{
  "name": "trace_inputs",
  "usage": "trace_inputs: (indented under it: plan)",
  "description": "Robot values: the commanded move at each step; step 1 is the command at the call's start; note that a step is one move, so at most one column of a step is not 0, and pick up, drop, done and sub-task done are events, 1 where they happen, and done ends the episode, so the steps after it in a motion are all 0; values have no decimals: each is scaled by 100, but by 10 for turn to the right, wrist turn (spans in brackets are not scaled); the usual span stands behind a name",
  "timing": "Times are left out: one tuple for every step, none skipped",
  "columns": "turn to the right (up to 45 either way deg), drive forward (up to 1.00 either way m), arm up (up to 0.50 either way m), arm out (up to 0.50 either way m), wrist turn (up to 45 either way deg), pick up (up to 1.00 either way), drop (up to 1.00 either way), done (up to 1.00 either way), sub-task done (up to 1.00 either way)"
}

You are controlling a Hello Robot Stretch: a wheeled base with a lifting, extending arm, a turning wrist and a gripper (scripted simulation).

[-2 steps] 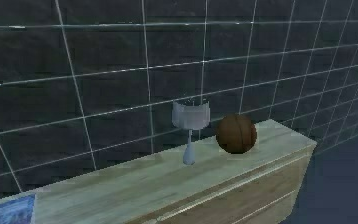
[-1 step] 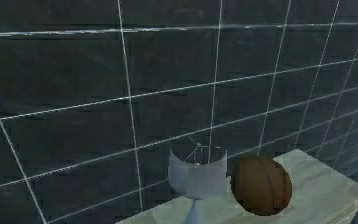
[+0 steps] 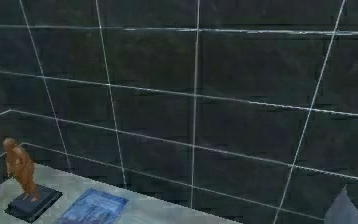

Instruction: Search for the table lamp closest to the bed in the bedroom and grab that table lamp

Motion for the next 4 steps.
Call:
trace_inputs:
  plan:
    - [-330,0,0,0,0,0,0,0,0]
    - [0,0,50,0,0,0,0,0,0]
    - [0,0,38,0,0,0,0,0,0]
    - [0,0,0,18,0,0,0,0,0]
